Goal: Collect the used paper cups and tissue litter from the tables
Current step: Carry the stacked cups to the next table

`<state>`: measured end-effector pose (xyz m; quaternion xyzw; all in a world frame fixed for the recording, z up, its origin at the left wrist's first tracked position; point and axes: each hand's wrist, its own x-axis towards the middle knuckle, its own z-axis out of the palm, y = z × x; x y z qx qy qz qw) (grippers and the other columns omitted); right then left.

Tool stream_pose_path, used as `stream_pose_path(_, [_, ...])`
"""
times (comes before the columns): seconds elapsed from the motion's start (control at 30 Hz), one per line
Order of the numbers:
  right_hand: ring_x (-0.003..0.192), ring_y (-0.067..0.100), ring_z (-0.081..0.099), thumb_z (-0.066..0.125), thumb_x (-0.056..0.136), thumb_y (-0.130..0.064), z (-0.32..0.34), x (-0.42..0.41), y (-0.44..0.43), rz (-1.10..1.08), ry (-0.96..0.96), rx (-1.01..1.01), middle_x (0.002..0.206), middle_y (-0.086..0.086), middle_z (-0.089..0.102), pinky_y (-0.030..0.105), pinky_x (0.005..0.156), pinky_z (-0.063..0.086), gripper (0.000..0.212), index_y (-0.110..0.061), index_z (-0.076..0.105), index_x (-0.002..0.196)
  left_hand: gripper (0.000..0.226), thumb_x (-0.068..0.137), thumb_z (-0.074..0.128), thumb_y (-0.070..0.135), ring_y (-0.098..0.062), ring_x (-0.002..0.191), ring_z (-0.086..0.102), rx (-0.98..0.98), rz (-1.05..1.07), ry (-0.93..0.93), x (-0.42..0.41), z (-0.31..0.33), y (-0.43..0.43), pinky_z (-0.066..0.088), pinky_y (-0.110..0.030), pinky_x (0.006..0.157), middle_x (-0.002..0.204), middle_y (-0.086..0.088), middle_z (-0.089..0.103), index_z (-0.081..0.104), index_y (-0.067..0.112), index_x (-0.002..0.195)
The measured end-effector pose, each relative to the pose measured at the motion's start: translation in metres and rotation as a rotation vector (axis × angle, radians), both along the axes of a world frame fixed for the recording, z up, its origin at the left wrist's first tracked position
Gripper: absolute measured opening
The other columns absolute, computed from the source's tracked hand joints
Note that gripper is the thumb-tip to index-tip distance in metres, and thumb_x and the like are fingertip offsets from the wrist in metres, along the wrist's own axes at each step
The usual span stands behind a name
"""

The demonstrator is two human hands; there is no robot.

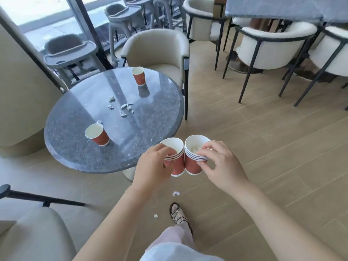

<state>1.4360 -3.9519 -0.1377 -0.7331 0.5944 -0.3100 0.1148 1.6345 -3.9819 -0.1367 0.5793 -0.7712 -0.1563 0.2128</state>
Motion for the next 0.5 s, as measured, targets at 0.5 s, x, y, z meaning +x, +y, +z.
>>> stream_pose_path(0.5, [0.095, 0.016, 0.053, 0.077, 0.070, -0.021, -0.011, -0.001, -0.232, 0.256, -0.008, 0.119, 0.093, -0.006, 0.060, 0.030, 0.079, 0.046, 0.017, -0.019, 0.067, 0.084, 0.023, 0.071, 0.066, 0.011, -0.018, 0.085, 0.059, 0.081, 0.218, -0.016, 0.003, -0.006, -0.177, 0.046, -0.030, 0.067, 0.092, 0.011, 0.065, 0.067, 0.024, 0.089])
